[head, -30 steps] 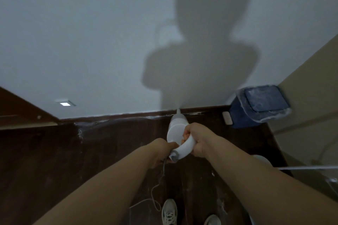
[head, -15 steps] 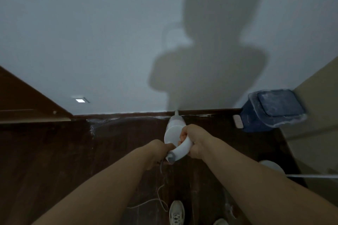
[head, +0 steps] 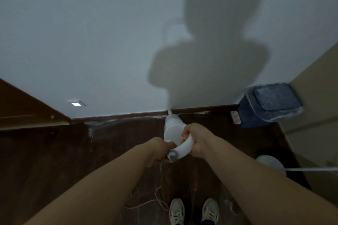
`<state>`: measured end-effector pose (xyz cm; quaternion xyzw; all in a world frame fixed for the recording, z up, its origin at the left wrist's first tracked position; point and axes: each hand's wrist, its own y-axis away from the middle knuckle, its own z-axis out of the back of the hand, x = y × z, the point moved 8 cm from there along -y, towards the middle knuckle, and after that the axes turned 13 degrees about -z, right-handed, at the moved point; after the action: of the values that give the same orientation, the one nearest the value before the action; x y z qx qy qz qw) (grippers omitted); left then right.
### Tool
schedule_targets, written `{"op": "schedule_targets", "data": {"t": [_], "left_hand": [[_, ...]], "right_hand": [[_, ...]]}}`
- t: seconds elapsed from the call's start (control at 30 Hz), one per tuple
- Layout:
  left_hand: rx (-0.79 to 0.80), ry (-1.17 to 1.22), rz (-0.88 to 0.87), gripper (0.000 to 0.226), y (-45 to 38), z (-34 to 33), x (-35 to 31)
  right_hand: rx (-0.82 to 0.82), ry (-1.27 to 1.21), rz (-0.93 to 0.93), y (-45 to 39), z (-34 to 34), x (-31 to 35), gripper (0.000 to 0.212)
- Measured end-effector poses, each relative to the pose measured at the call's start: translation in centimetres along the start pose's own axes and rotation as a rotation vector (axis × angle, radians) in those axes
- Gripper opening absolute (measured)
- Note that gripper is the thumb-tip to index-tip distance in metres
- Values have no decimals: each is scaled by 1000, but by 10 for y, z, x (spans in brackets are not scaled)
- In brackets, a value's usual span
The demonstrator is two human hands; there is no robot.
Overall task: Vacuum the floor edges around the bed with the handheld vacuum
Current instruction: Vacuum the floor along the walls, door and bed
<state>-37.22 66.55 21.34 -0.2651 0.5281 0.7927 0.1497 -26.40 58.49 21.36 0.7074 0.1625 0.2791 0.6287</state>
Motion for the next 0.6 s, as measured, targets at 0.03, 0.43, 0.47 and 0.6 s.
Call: {"op": "schedule_targets", "data": {"t": [0.03, 0.43, 0.47, 0.6], "left_hand": [[4, -1, 1, 27, -1, -7, -6], [31, 35, 18, 25, -23, -82, -79], [27, 39, 17, 27, -25, -84, -82], [31, 46, 7, 27, -26, -102, -108]], "right_hand": [[-6, 2, 0, 0, 10, 3, 48], [33, -27, -16, 3, 110, 42, 33], [39, -26, -19, 2, 114, 44, 35], [49, -60, -23, 2, 140, 55, 36]]}}
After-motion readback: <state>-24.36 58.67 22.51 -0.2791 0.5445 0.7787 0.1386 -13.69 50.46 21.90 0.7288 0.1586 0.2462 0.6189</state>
